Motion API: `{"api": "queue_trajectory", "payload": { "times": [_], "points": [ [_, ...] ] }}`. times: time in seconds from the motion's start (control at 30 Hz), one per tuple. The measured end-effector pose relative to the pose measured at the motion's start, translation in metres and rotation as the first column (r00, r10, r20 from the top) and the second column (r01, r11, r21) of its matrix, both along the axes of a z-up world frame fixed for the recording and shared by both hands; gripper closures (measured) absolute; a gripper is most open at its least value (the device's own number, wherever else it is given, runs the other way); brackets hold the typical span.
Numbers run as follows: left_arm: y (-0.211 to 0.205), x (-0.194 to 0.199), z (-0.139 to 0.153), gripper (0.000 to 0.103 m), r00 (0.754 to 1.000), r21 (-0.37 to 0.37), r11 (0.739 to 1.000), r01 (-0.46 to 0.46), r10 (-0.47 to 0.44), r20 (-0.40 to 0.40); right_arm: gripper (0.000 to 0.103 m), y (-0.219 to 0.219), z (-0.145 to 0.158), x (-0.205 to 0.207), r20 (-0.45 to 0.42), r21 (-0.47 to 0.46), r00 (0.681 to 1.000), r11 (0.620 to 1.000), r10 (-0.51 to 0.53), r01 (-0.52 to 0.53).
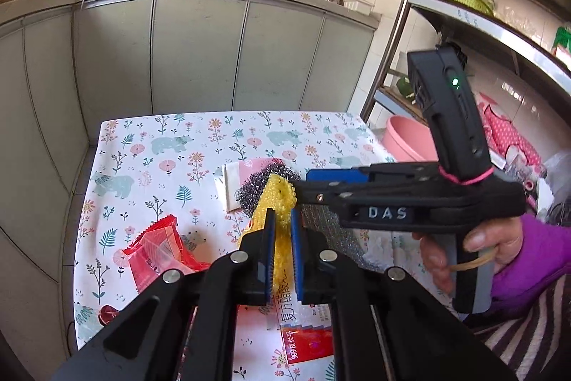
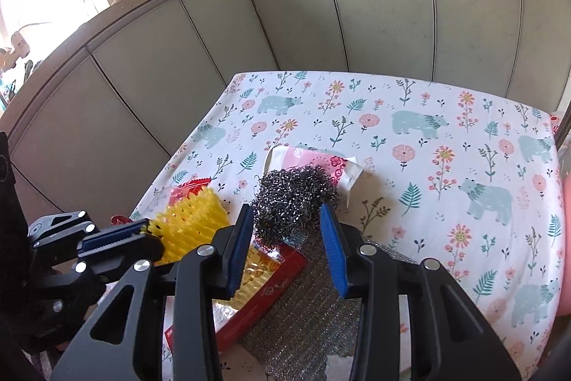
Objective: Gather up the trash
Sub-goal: 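Close the right tool on the steel wool scrubber, then carry the yellow net with the left tool over the bucket while the right carries the steel wool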
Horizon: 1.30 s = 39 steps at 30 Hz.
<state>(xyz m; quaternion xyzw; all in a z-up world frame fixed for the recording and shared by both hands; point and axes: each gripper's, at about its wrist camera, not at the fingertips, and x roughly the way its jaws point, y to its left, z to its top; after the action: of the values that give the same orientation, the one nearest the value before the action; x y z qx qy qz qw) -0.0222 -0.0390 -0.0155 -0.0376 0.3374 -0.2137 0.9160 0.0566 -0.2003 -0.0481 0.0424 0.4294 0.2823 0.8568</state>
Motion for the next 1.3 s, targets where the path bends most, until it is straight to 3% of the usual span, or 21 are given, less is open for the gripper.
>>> {"api": "queue_trajectory", "payload": {
  "times": [0.07, 0.2, 0.37, 0.87, 1.3],
  "points": [
    [0.002, 0.001, 0.000, 0.095, 1.000, -0.007, 1.000, -0.003, 0.003, -0.001, 0.064, 0.002, -0.003, 0.001, -0.001, -0.011, 1.000, 1.000, -0.002, 0.002],
    [0.002, 0.000, -0.001, 0.095, 1.000, -0.012, 1.000, -0.001, 0.001, -0.004, 0.087, 0.001, -0.005, 0.001, 0.004, -0.013, 1.000, 1.000, -0.005, 0.005],
    [0.001, 0.001, 0.001, 0.095, 1.000, -0.020, 1.000, 0.009, -0.009, -0.004, 0.097, -0.008, -0.002, -0.004, 0.021, 0.002, 1.000, 1.000, -0.010, 0.010],
    [-0.019, 0.002, 0.024, 0.096, 0.997, -0.025, 0.998, 0.057, -0.055, 0.053, 0.097, -0.066, 0.037, -0.040, 0.153, 0.045, 0.979, 0.991, -0.134, 0.129],
    [-0.061, 0.017, 0.056, 0.096, 0.982, -0.015, 0.991, 0.134, -0.131, 0.132, 0.097, -0.123, 0.059, -0.067, 0.252, 0.068, 0.925, 0.959, -0.283, 0.275]
  ]
}}
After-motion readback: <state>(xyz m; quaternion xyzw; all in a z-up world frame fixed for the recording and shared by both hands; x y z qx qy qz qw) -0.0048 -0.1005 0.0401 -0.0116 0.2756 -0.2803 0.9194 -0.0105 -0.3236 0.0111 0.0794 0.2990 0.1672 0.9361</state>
